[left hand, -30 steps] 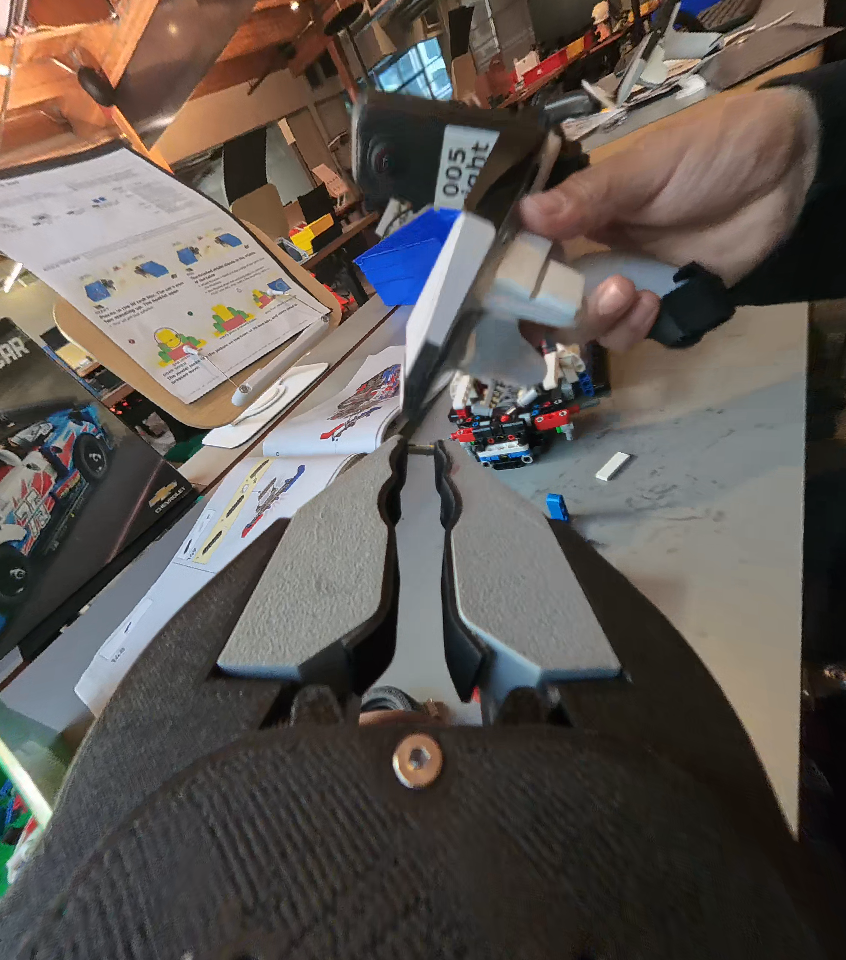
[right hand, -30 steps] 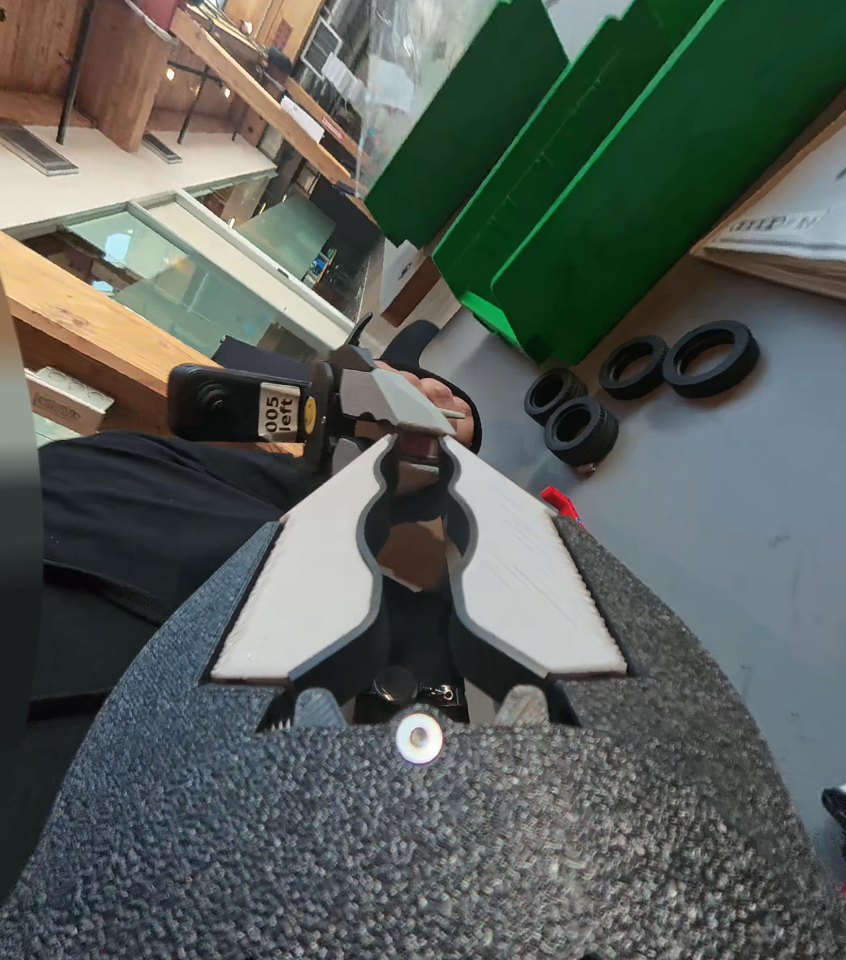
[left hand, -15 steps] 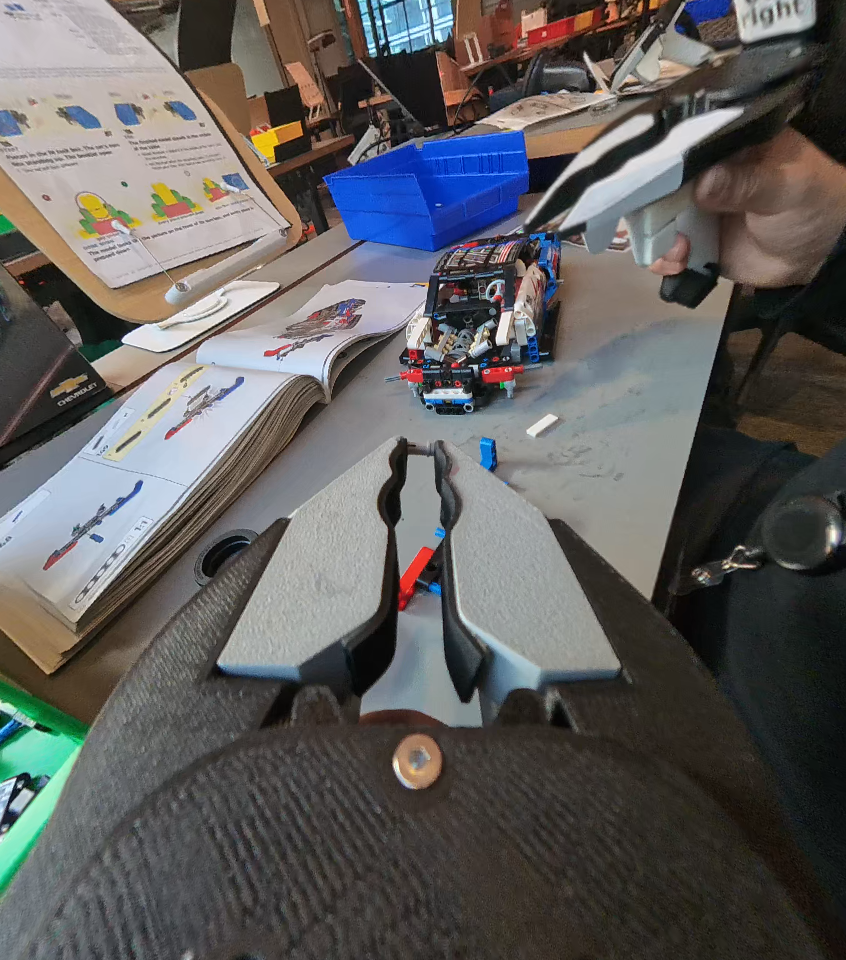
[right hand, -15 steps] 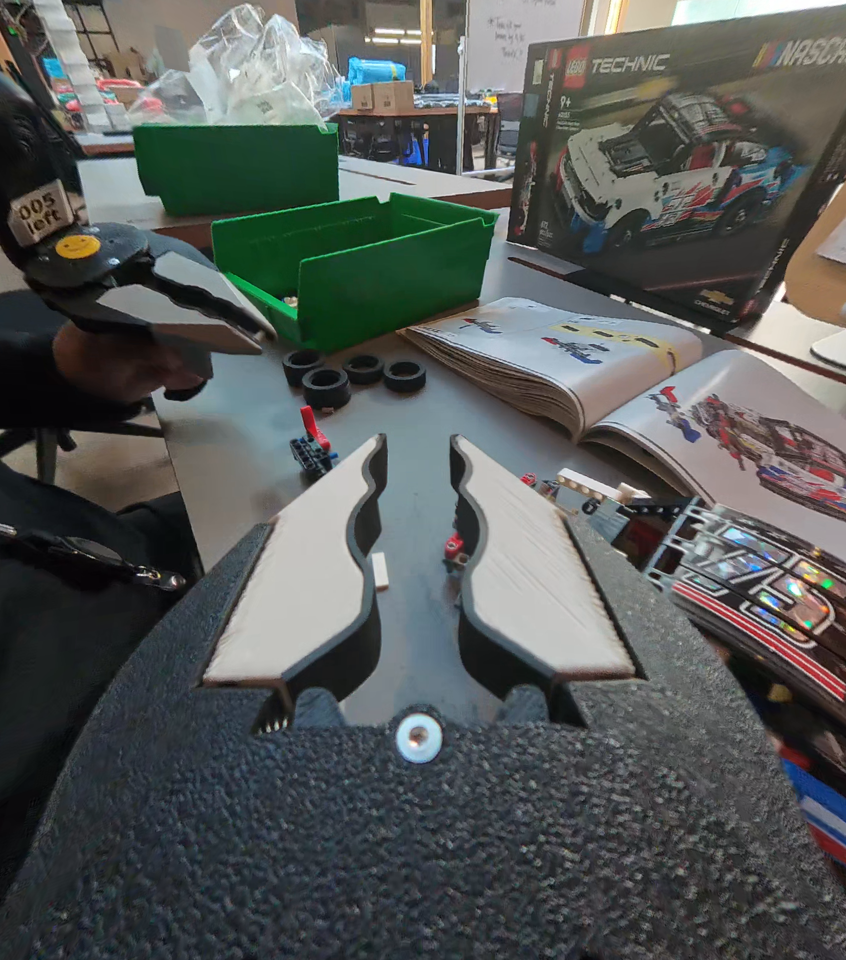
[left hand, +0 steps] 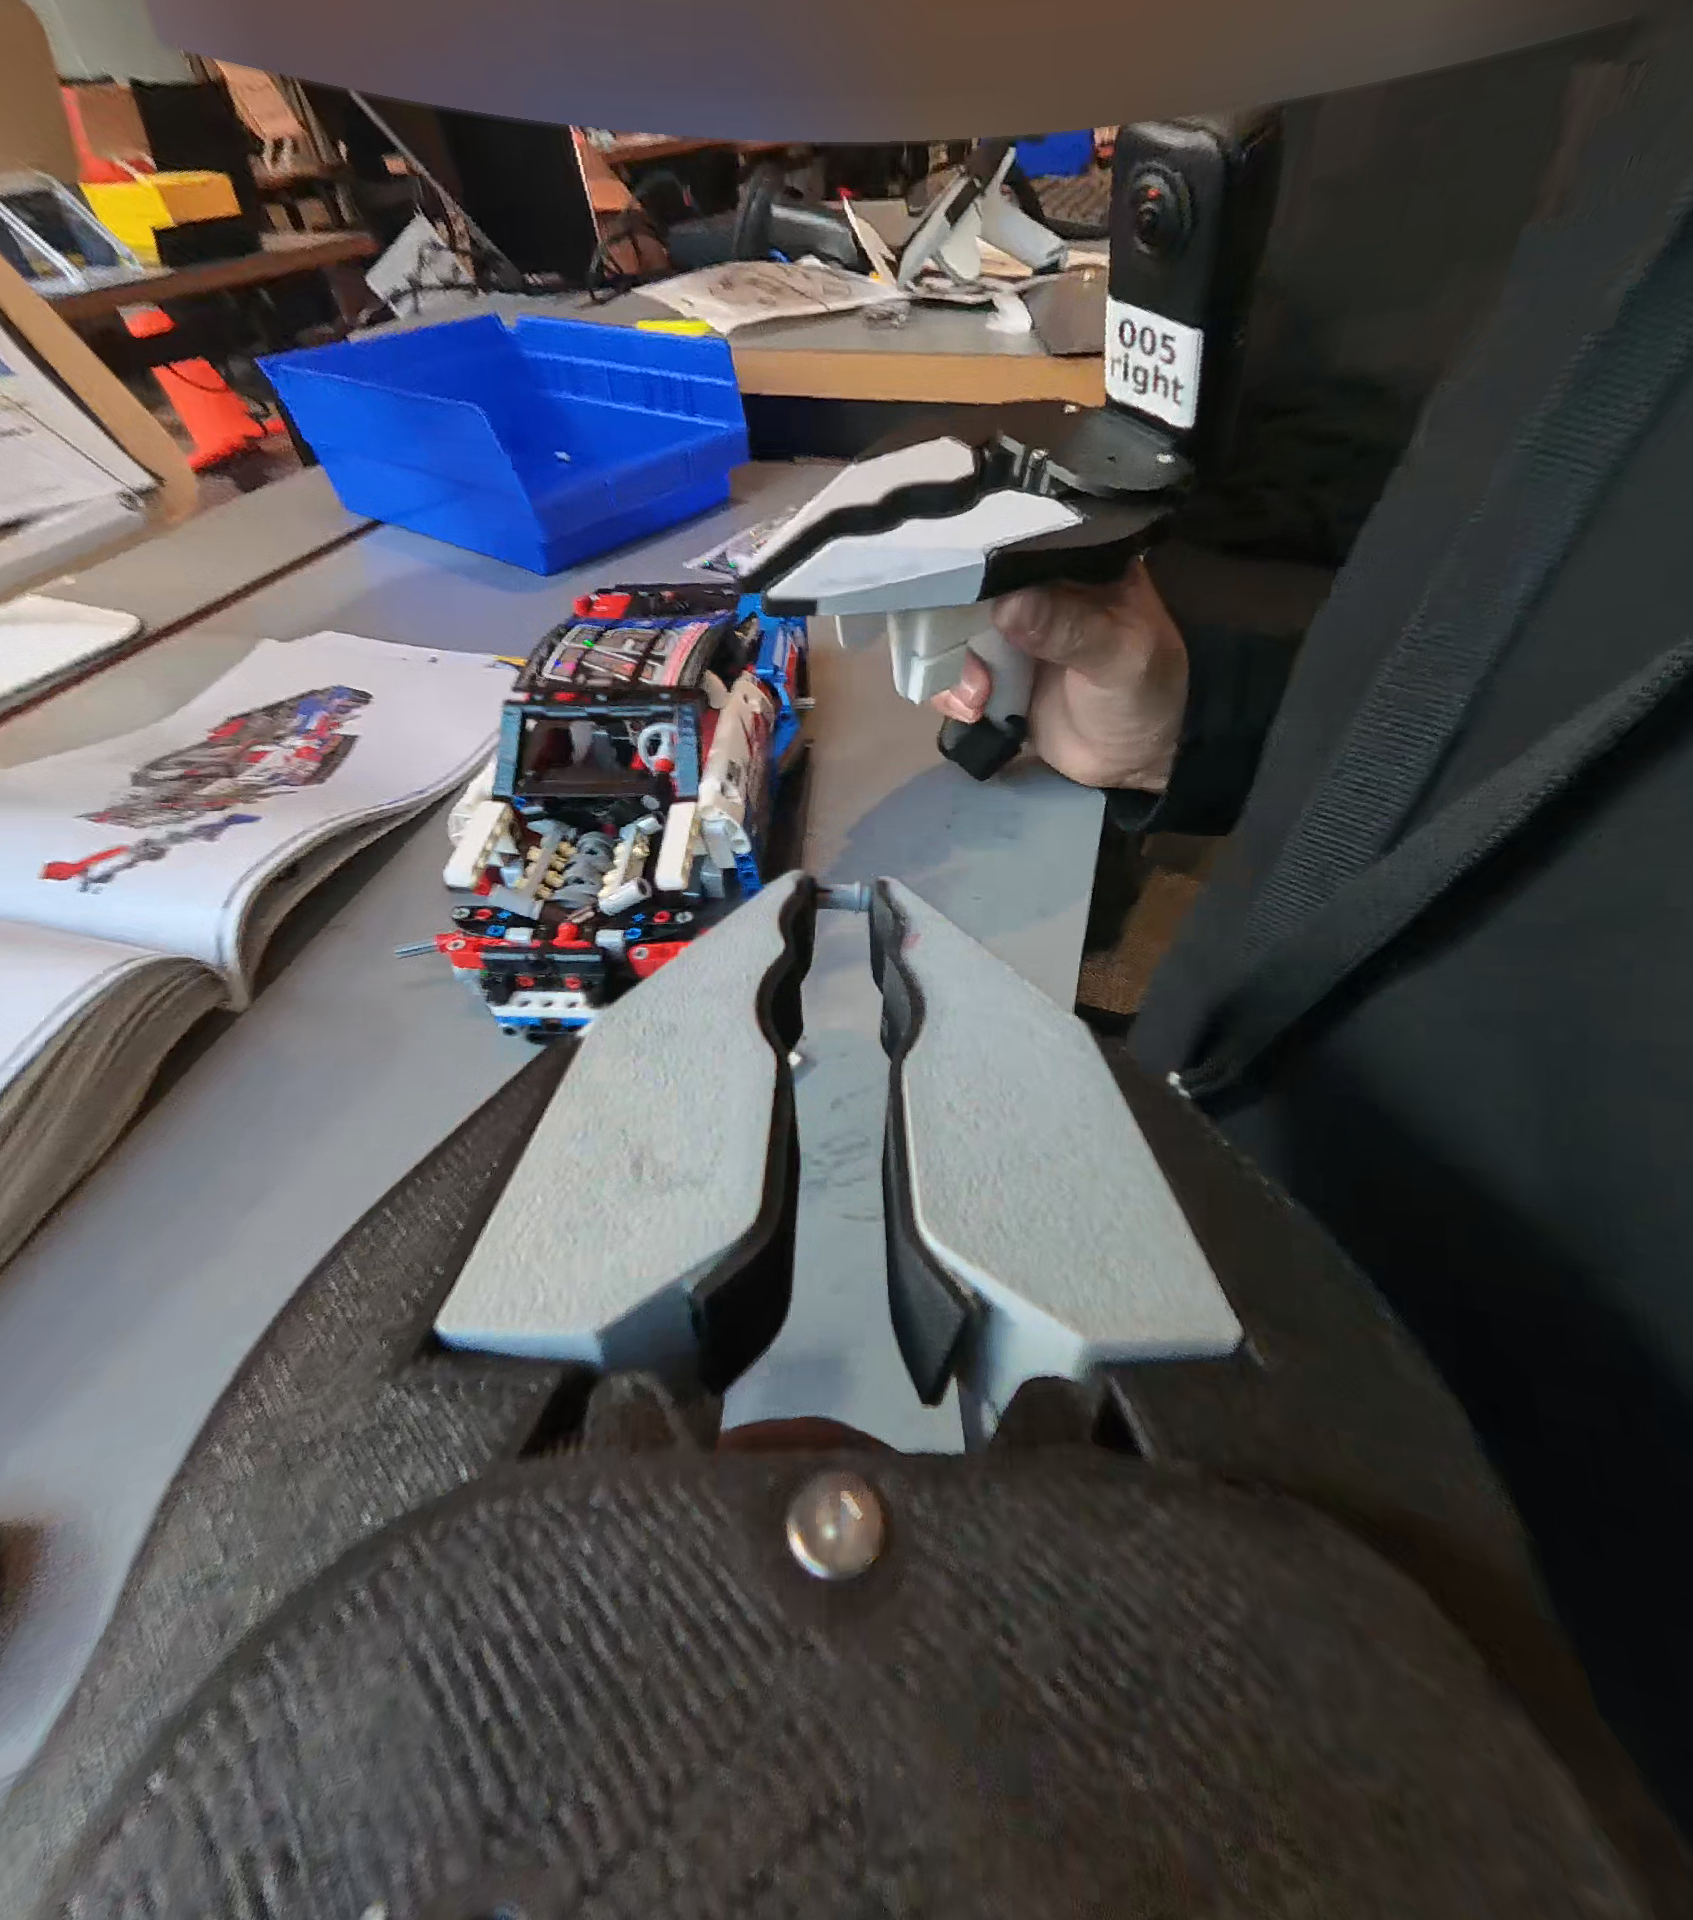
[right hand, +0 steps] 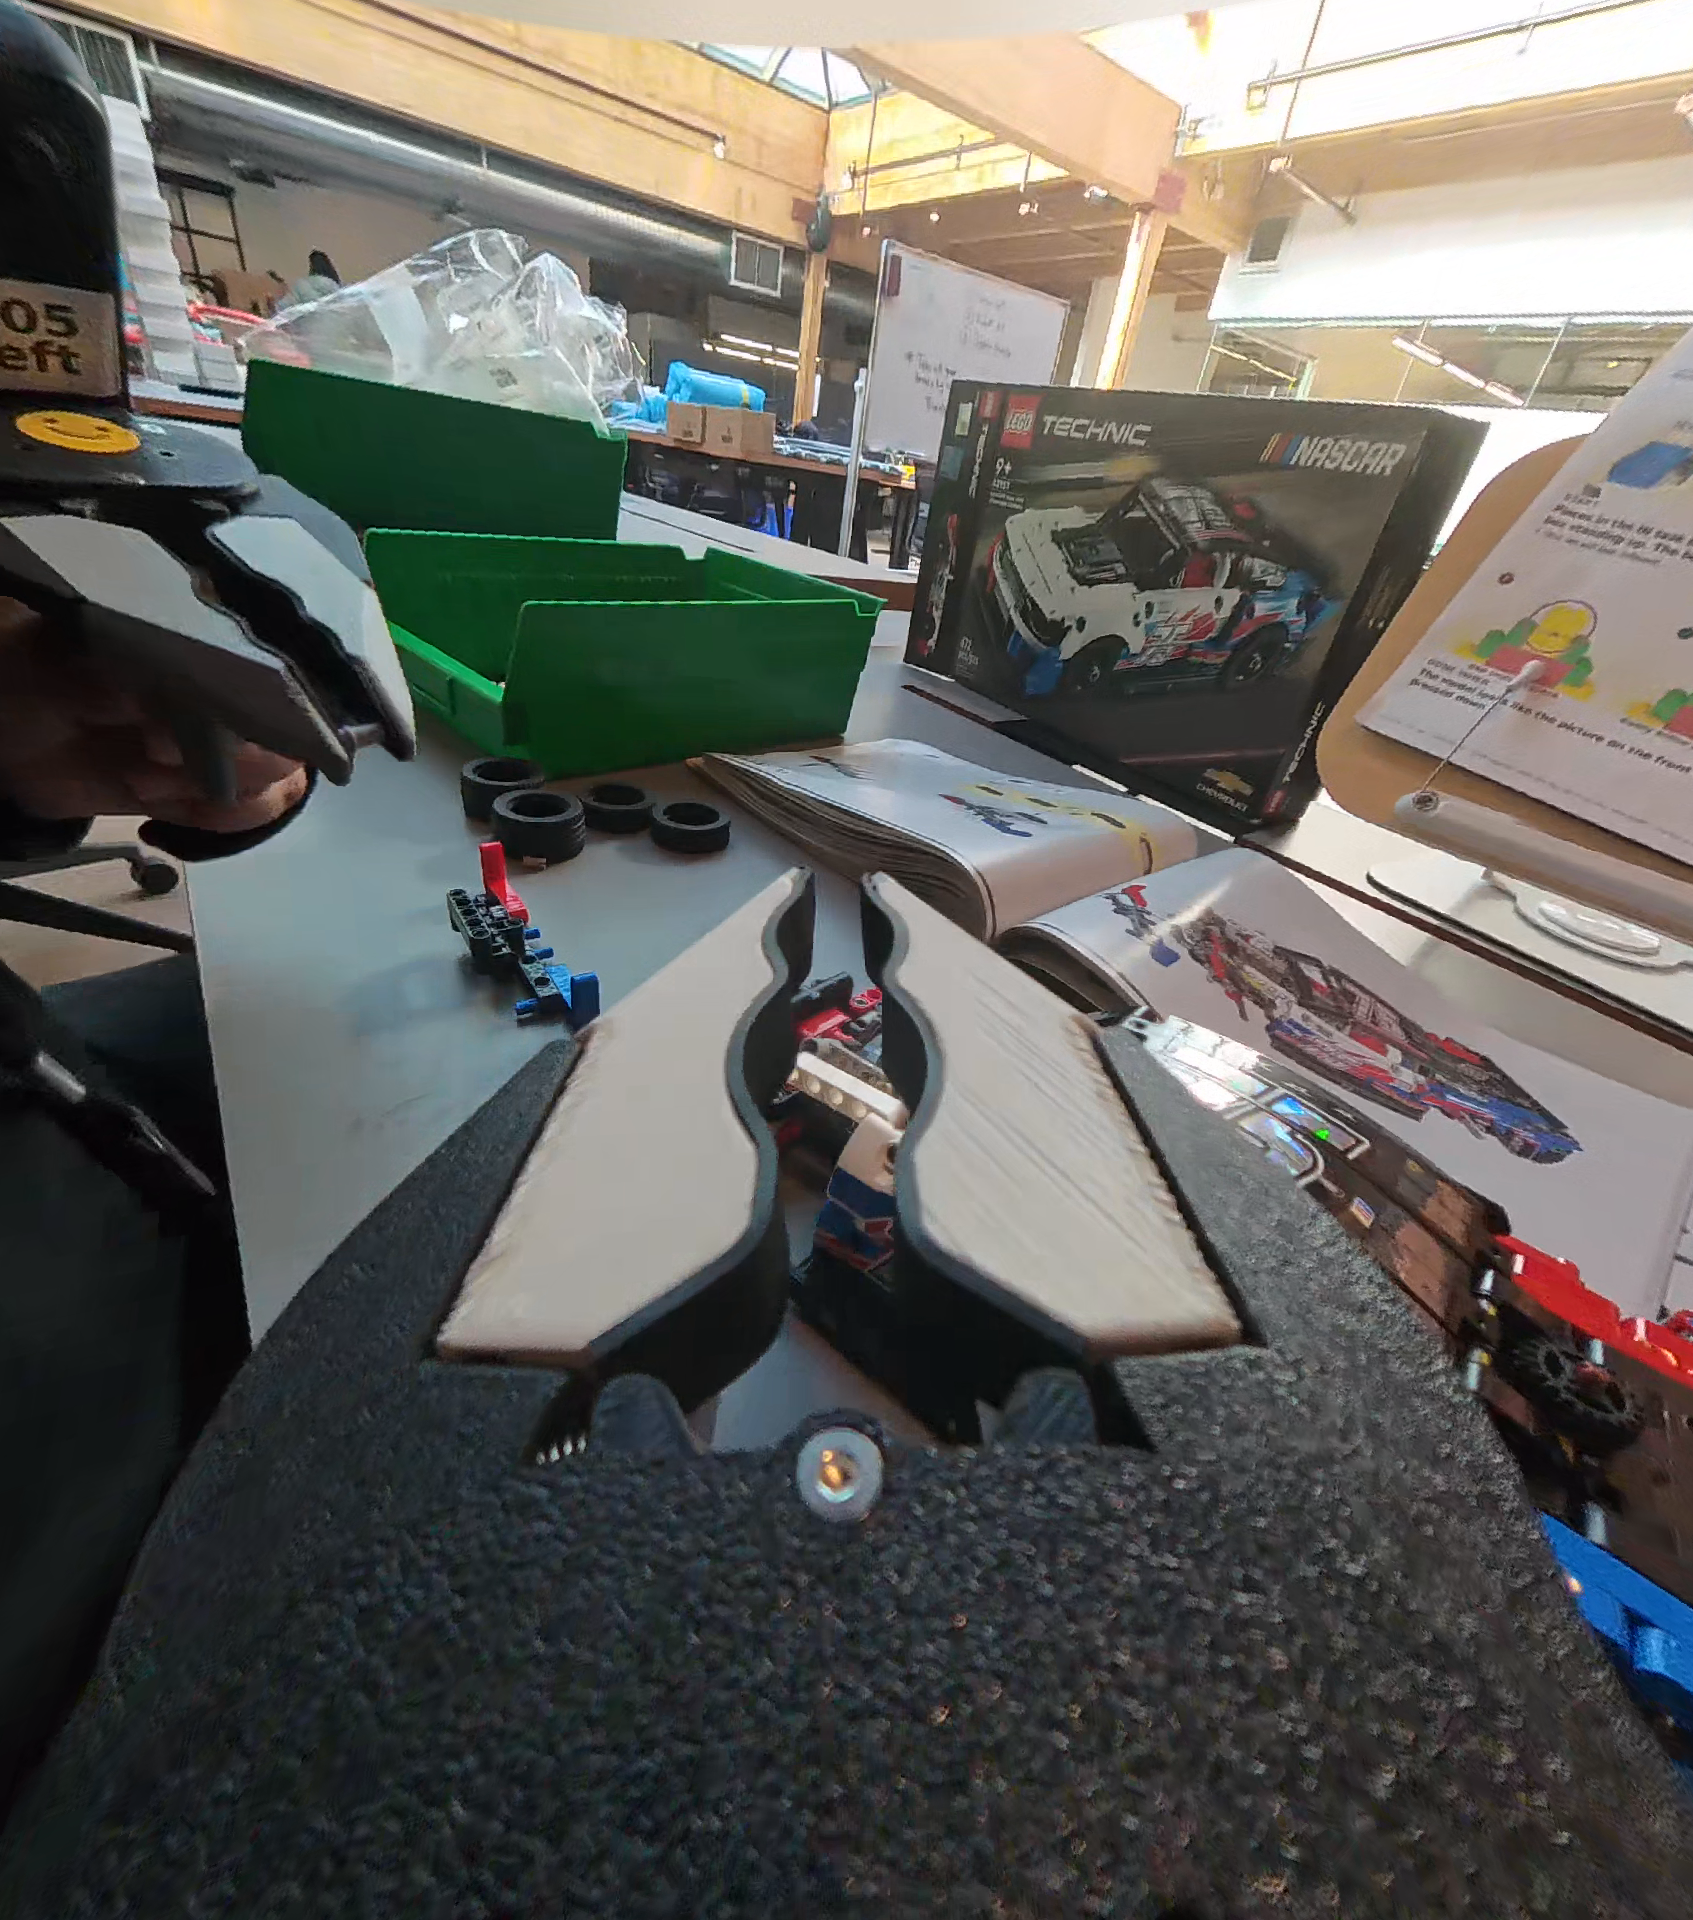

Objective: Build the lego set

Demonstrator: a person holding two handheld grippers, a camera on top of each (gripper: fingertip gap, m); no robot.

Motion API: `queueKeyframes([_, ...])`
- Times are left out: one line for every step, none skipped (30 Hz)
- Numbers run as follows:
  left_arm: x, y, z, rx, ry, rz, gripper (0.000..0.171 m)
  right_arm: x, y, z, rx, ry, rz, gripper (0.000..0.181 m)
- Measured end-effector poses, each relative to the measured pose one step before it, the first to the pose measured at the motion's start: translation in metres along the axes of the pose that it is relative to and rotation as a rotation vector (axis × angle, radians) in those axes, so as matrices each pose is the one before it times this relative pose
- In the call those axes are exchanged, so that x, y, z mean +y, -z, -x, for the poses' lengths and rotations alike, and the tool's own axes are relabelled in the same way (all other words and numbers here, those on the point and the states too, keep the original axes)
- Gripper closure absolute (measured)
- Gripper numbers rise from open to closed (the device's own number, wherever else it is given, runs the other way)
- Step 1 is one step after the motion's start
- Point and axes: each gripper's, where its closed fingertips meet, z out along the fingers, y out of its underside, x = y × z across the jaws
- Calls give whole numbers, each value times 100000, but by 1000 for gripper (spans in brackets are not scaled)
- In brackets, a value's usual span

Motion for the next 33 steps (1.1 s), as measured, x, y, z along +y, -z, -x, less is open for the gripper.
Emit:
queueKeyframes([274,-584,-405,1141,1923,1820,164,10,-22,-8,-601,-750,-281,174])
queueKeyframes([296,-518,-463,1276,2461,1179,164,112,-85,41,-1062,-958,406,173])
queueKeyframes([250,-410,-451,882,2115,461,164,108,-109,143,-1776,-1142,460,172])
queueKeyframes([244,-319,-441,343,1199,190,164,72,-78,158,-1652,-970,257,171])
queueKeyframes([210,-162,-451,-58,325,-47,164,24,-18,71,-746,-349,55,171])
queueKeyframes([180,-20,-466,-387,-367,-356,164,-42,22,29,-157,300,-277,171])
queueKeyframes([266,78,-345,-1320,-453,-278,164,-70,22,62,-144,508,-440,171])
queueKeyframes([392,134,-335,-1407,-62,165,164,-36,25,79,-130,527,-111,171])
queueKeyframes([502,165,-389,-1070,467,688,163,12,-9,94,-155,552,100,171])
queueKeyframes([558,204,-310,-1738,503,1130,163,11,-27,190,-870,316,147,171])
queueKeyframes([609,247,-71,-3380,-404,1619,164,-15,-36,238,-1216,160,28,171])
queueKeyframes([622,311,280,-5590,-1706,2420,163,27,-63,162,-507,428,216,171])
queueKeyframes([629,384,662,-7713,-3644,3214,163,93,-103,122,-488,421,513,171])
queueKeyframes([665,380,802,-7848,-5272,3971,163,205,-177,234,-1727,-487,988,172])
queueKeyframes([594,365,920,-7675,-4940,3962,163,313,-232,230,-2078,-1505,1704,172])
queueKeyframes([278,363,808,-6227,-4022,1919,164,292,-224,68,-1033,-1273,1681,171])
queueKeyframes([30,286,513,-3436,-3130,-252,164,219,-186,29,-557,-818,1149,171])
queueKeyframes([24,166,379,-2048,-1876,-735,164,123,-160,237,-1348,-972,823,171])
queueKeyframes([46,29,305,-1193,-1157,-430,164,-6,-170,584,-2639,-1818,123,172])
queueKeyframes([2,-38,344,-1385,-1212,-379,164,-66,-300,916,-4010,-4106,-541,173])
queueKeyframes([-82,-20,505,-2516,-1468,-610,164,-55,-488,1299,-6028,-6279,-381,173])
queueKeyframes([-248,12,442,-2321,-1834,-1321,164,51,-672,1458,-7094,-6527,370,173])
queueKeyframes([-349,49,372,-1957,-1615,-1575,164,246,-816,1257,-6229,-5691,1790,173])
queueKeyframes([-381,88,303,-1757,-1190,-1488,164,379,-865,850,-4118,-4841,2603,173])
queueKeyframes([-423,105,179,-1019,-946,-1434,164,420,-835,646,-3510,-4425,2874,173])
queueKeyframes([-420,142,13,-206,-801,-1190,164,374,-724,606,-3965,-4747,2879,173])
queueKeyframes([-429,157,-62,135,-939,-998,164,171,-576,447,-3558,-5046,1486,171])
queueKeyframes([-405,183,-58,87,-1348,-871,164,-86,-458,536,-4552,-4928,-356,169])
queueKeyframes([-380,184,-88,398,-1629,-1000,164,-228,-366,777,-6348,-4571,-1072,170])
queueKeyframes([-369,159,-200,1290,-1600,-1286,164,-326,-306,637,-5376,-3750,-1452,170])
queueKeyframes([-333,143,-295,2073,-1417,-1368,164,-263,-290,356,-3510,-2601,-1113,170])
queueKeyframes([-259,147,-197,1514,-1351,-1281,164,-201,-265,248,-2915,-1959,-425,170])
queueKeyframes([-216,162,-215,1487,-1254,-1367,164,-165,-255,244,-2839,-1526,-258,169])
